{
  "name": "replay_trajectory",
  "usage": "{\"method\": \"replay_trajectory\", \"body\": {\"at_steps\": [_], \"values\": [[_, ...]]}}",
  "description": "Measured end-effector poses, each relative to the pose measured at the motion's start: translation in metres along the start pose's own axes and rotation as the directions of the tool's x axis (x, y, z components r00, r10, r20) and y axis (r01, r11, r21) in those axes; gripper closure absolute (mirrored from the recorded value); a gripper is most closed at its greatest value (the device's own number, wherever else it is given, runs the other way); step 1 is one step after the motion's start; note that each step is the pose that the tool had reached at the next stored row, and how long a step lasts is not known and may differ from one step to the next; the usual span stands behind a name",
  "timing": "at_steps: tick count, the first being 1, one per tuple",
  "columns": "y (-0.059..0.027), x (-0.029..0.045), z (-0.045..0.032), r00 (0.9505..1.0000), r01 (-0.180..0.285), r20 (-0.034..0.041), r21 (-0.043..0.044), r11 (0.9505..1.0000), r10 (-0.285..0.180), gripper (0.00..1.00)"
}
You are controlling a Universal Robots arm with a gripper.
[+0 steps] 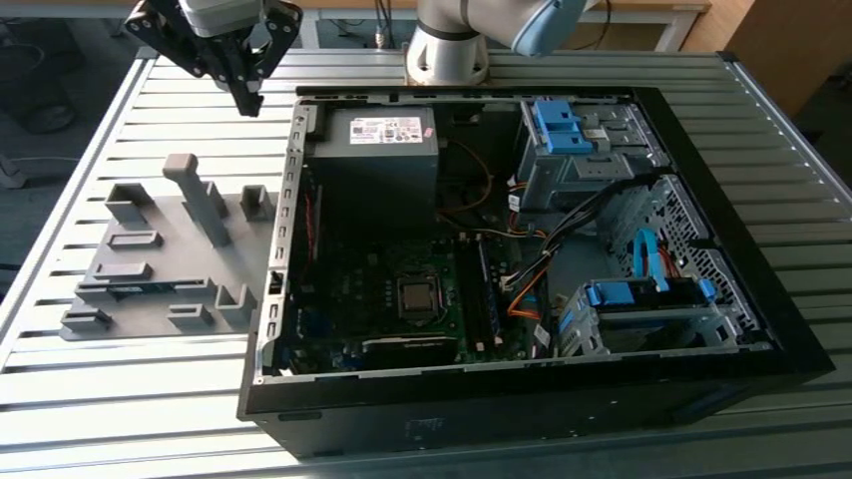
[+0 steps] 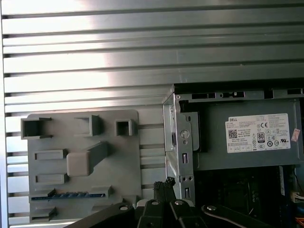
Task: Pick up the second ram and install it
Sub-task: 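Reach for the second ram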
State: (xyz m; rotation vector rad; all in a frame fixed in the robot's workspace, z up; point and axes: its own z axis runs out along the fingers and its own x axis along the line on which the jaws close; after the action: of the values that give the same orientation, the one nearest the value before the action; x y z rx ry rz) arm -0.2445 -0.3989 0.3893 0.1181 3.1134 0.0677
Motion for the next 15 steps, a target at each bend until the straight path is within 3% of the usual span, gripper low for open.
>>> {"method": "replay_trajectory", "body": {"at_steps": [15], "values": [[-0.0007,0.0091,0.0004,1.0000,0.000,-0.0001,0.0000,1.0000,0.000,0.89]]}}
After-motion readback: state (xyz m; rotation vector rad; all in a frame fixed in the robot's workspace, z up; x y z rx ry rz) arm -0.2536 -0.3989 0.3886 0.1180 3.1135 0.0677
